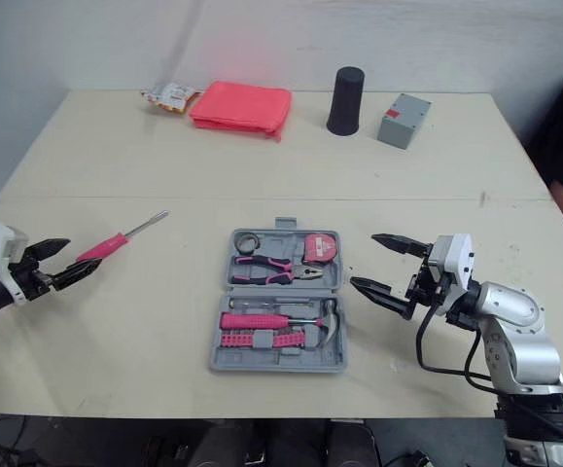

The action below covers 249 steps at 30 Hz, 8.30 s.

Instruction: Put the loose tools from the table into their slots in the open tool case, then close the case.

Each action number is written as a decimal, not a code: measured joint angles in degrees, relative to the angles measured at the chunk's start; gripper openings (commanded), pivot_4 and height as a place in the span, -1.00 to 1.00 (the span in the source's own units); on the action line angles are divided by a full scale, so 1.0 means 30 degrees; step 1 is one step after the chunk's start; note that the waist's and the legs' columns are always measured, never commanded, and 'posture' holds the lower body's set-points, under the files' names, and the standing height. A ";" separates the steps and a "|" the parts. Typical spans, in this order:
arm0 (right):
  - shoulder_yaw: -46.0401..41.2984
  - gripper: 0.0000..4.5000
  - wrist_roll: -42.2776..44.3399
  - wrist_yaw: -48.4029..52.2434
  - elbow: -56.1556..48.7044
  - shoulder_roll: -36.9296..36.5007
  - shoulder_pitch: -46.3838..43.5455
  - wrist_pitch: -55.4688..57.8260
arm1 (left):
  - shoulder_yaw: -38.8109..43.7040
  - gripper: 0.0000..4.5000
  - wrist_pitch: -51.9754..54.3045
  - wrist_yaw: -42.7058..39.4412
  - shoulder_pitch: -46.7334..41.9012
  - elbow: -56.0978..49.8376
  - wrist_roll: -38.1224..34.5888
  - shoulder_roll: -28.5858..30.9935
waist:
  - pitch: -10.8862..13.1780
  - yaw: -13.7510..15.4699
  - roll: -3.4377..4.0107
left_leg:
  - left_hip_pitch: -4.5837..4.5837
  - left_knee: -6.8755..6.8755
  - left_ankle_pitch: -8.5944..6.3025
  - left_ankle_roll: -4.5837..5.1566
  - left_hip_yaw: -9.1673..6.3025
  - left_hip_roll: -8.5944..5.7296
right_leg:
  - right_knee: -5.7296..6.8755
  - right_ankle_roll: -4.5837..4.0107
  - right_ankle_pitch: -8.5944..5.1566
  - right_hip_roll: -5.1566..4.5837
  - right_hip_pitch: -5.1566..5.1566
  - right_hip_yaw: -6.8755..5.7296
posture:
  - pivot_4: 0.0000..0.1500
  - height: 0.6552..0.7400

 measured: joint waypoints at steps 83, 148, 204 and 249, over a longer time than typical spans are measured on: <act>-0.0679 1.00 0.0377 0.3392 -0.2628 -0.2794 0.4500 0.0310 | -1.3674 -0.16 0.8660 0.1199 0.3359 -2.5659 0.2371 -0.0957 | 0.0104 0.0685 0.0045 | -0.0056 0.0264 -0.0024 0.0067 -0.0015 0.0040 | -0.0075 0.0057 0.0058 0.0051 0.0062 0.0321 | 1.00 1.00; -0.0558 1.00 -0.0900 0.1829 -0.2352 -0.2563 0.5179 -0.0570 | -1.4026 -0.98 0.2673 0.2992 0.6607 -2.0934 0.3106 -0.5059 | -0.0677 0.0526 0.0427 | 0.0410 0.0260 -0.0426 -0.0039 -0.0025 0.0272 | -0.0371 -0.0012 0.0020 0.0090 0.0579 0.0305 | 1.00 1.00; 0.7123 -0.96 -0.8646 0.0641 0.6556 0.1231 -0.5895 -0.1804 | -0.5529 -1.00 0.4630 0.4310 0.6444 -1.5972 0.0555 -0.6288 | -0.0169 -0.0473 0.0165 | 0.0246 0.0090 -0.0176 -0.0183 0.0173 0.0389 | -0.0043 -0.0149 -0.0048 0.0341 0.0108 0.0358 | 1.00 1.00; 0.3861 1.00 -0.2665 -1.4541 0.0906 0.4487 -1.3417 3.0156 | -0.3472 0.97 2.5040 1.3965 -0.1177 -1.9168 -0.4393 -0.5973 | -0.0097 -0.0410 0.0124 | -0.0207 0.0190 0.0001 -0.0251 0.0212 0.0358 | 0.0177 -0.0265 -0.0008 0.0432 -0.0404 0.0447 | 1.00 1.00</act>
